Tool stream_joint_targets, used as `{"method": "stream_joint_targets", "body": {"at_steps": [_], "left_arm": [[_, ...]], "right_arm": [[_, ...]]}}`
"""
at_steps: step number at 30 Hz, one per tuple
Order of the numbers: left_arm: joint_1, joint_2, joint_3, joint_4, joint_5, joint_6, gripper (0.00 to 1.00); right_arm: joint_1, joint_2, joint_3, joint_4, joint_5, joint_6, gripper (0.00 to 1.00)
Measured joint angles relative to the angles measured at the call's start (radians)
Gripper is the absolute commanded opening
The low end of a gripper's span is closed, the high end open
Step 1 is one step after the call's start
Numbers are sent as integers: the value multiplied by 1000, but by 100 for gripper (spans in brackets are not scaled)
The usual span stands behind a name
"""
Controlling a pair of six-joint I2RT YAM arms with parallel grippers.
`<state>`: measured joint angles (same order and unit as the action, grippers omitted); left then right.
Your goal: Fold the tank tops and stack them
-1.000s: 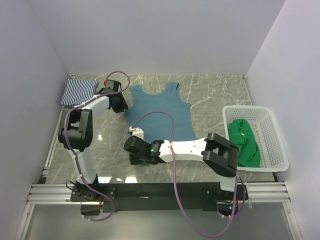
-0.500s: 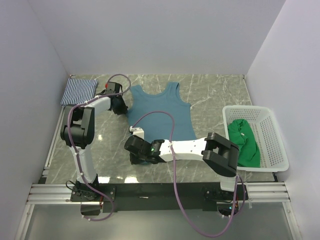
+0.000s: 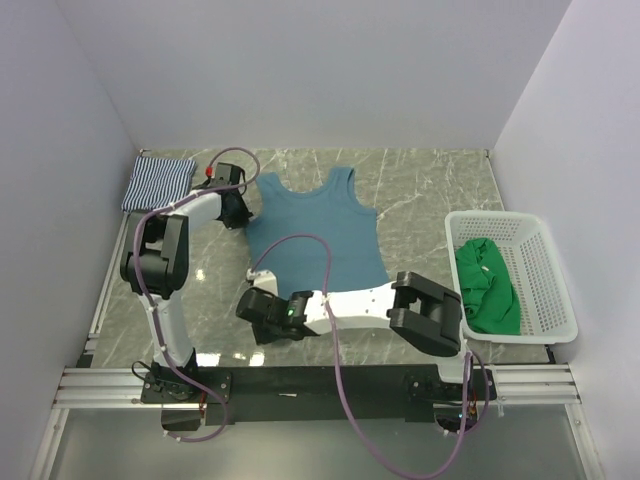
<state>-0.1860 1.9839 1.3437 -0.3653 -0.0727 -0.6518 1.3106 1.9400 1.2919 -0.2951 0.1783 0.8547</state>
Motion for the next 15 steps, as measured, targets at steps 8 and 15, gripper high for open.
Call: {"method": "stream_joint_targets", "body": {"at_steps": [8,15], "left_arm": [[38,-64,-33,-82,-100,-14,0],[59,-95,-34,-105,-109,-16,1]], "right_arm": [[62,55,69,-42,-6,-1,0],[63,52,119,-49,-12,-4,0]]}}
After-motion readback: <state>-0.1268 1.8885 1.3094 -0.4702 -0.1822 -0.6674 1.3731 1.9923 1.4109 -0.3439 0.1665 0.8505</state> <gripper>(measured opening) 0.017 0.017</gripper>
